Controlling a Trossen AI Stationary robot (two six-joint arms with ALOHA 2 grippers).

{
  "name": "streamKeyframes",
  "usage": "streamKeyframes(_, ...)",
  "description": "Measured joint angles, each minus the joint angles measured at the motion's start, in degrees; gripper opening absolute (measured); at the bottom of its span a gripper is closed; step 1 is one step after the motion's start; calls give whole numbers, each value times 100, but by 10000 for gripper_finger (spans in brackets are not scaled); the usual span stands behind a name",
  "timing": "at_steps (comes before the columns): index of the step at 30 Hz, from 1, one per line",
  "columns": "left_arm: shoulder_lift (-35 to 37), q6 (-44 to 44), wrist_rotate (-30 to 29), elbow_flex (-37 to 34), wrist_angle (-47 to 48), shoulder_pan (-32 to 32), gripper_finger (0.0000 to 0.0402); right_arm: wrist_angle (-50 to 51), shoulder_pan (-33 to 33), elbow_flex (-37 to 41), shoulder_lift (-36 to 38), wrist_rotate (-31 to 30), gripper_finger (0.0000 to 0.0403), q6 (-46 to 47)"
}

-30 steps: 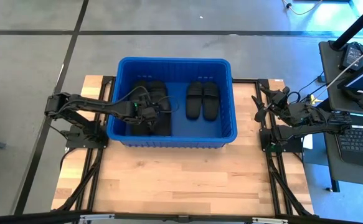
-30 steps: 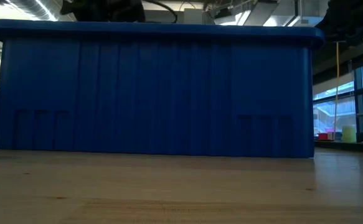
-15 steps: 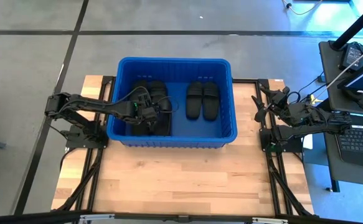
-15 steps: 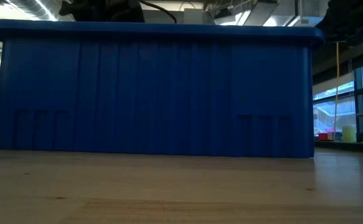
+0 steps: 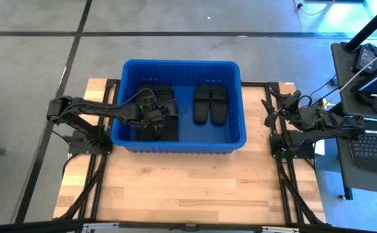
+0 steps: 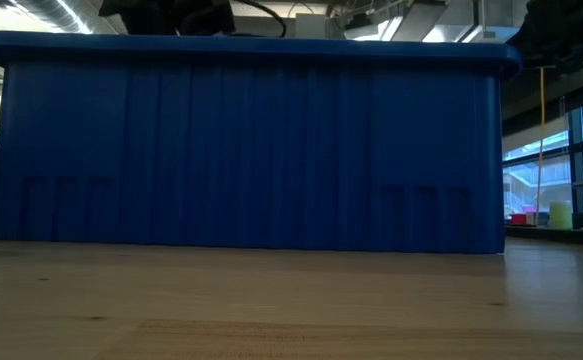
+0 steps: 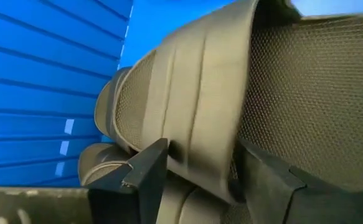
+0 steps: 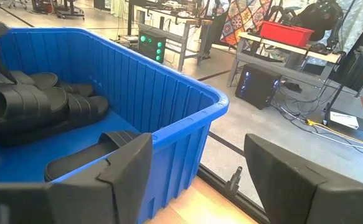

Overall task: Pick and place slides into bin
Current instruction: Put the black slide into the blue organizer bin, then return to Home Position

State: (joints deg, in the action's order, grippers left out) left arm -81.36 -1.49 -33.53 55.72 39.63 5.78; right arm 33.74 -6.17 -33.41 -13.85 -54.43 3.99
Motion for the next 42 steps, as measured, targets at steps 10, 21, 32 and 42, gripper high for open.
streamKeyframes(10, 7, -51, 393, 197, 409, 141, 181, 0, 1, 1, 0, 1, 255, 0)
streamKeyframes(21, 9, -41, 840, 198, 455, 179, 182, 0, 0, 0, 0, 2, 255, -2)
streamKeyframes(32, 17, -16, 1450, 210, 505, 184, 182, -1, 1, 0, 0, 0, 255, -2)
streamKeyframes(42, 15, -14, 2115, 787, 1416, 175, 182, 0, 0, 0, 0, 0, 255, -20)
